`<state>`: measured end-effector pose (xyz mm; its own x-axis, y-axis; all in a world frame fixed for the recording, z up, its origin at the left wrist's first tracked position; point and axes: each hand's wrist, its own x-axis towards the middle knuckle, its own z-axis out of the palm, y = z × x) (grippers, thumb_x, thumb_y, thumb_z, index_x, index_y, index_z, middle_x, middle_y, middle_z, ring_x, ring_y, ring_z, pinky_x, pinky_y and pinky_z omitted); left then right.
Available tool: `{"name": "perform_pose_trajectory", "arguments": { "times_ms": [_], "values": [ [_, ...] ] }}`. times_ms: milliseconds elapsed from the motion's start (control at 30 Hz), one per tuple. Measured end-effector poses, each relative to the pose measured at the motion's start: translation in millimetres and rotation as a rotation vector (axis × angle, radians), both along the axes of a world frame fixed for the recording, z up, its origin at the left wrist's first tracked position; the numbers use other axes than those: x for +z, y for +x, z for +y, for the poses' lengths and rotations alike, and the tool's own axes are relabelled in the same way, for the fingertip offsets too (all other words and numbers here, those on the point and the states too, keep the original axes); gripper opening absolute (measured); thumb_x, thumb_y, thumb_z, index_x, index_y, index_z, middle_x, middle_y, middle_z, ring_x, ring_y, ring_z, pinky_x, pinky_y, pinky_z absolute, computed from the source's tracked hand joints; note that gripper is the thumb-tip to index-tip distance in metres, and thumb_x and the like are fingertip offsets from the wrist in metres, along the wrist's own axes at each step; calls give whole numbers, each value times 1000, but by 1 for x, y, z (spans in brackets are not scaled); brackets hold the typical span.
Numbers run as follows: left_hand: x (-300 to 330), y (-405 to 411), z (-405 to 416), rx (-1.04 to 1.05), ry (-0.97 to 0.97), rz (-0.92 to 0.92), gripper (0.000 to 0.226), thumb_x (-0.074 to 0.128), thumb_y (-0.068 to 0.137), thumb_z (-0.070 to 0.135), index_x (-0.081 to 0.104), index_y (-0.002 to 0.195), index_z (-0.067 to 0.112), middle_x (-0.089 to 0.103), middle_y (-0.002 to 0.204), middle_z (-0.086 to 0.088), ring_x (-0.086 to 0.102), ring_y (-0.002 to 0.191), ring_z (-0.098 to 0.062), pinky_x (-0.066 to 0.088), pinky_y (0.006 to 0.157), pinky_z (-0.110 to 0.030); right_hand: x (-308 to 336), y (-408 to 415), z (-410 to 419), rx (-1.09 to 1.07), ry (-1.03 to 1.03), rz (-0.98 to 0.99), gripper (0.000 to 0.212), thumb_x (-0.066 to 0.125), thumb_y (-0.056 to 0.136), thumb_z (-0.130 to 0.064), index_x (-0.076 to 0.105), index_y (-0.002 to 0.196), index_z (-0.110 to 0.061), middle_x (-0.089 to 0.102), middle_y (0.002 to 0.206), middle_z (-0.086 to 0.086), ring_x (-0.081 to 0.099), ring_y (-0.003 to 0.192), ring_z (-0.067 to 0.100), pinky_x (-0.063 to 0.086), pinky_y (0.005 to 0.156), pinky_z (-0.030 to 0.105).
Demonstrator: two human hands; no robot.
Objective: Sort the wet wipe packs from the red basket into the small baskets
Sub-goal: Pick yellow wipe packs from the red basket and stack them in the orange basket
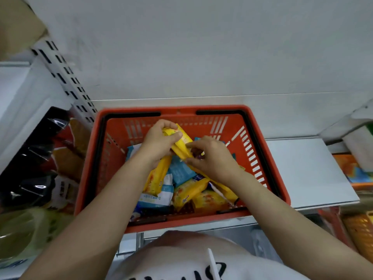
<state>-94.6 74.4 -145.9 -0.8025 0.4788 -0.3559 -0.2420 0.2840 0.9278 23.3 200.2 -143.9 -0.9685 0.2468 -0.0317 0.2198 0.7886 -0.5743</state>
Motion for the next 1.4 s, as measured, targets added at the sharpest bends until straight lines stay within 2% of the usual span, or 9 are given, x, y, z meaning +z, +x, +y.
{"name": "perform_pose_trajectory", "arguments": {
  "times_ms": [133, 267, 333, 433, 633, 800, 967, 1167, 1400],
  "values": [
    [6, -4, 1, -191, 111, -12, 38, 70, 88, 7, 56, 119, 25, 66, 112, -3, 69, 88, -16, 59, 66, -33, 11, 8, 26, -258, -330, -53, 55, 74, 84, -40, 56, 135, -24, 63, 127, -6, 59, 116, 13, 50, 98, 37],
    [15, -4, 19, -297, 185, -95, 45, 71, 86, 10, 50, 125, 21, 73, 103, -3, 72, 85, -12, 58, 63, -27, 20, 19, 38, -345, -895, -115, 40, 79, 82, -28, 65, 118, -18, 75, 106, 7, 74, 90, 24, 60, 82, 45],
    [13, -1, 31, -241, 185, -98, 43, 66, 91, 18, 46, 129, 16, 73, 102, -7, 73, 82, -16, 60, 66, -29, 26, 24, 43, -509, -777, 35, 33, 81, 79, -32, 66, 105, -17, 74, 100, 9, 74, 84, 24, 61, 76, 43],
    [-4, 4, 46, -326, 58, -41, 41, 58, 96, 32, 48, 133, 17, 66, 121, -10, 68, 106, -21, 55, 87, -36, 34, 37, 59, -705, -579, 205, 42, 81, 78, -35, 59, 109, -18, 70, 97, 2, 72, 86, 20, 60, 79, 47],
    [-43, 30, 84, -868, -206, 195, 41, 57, 97, 39, 54, 137, 27, 58, 136, 6, 54, 124, -14, 47, 103, -36, 45, 78, 87, -688, -634, 292, 82, 84, 76, -25, 37, 142, -36, 71, 95, 6, 74, 80, 16, 62, 69, 40],
    [-65, 39, 105, -1105, -485, 524, 68, 72, 84, 45, 45, 144, 29, 48, 147, 3, 42, 135, -21, 36, 111, -40, 40, 96, 94, -698, -623, 305, 83, 83, 78, -26, 35, 142, -47, 68, 101, 2, 74, 82, 15, 62, 64, 35],
    [-61, 24, 102, -990, -667, 736, 64, 75, 67, 66, 66, 118, 29, 64, 114, -3, 52, 112, -28, 42, 83, -39, 37, 99, 93, -656, -662, 322, 91, 86, 73, -16, 35, 141, -51, 63, 114, -6, 70, 97, 16, 62, 68, 38],
    [-34, -8, 49, -558, -210, 230, 32, 78, 77, 46, 71, 100, 25, 76, 90, 9, 72, 85, -11, 55, 71, -31, 41, 88, 89, -768, -675, 379, 60, 87, 58, -34, 55, 109, -40, 69, 102, -7, 72, 91, 16, 61, 75, 48],
    [5, -12, 6, -239, -47, 79, 24, 62, 94, 37, 67, 90, 14, 69, 69, 1, 62, 54, -11, 48, 53, -23, 45, 71, 63, -817, -777, 362, 57, 90, 65, -34, 54, 108, -21, 67, 105, 10, 73, 88, 28, 61, 75, 52]
  ]
}}
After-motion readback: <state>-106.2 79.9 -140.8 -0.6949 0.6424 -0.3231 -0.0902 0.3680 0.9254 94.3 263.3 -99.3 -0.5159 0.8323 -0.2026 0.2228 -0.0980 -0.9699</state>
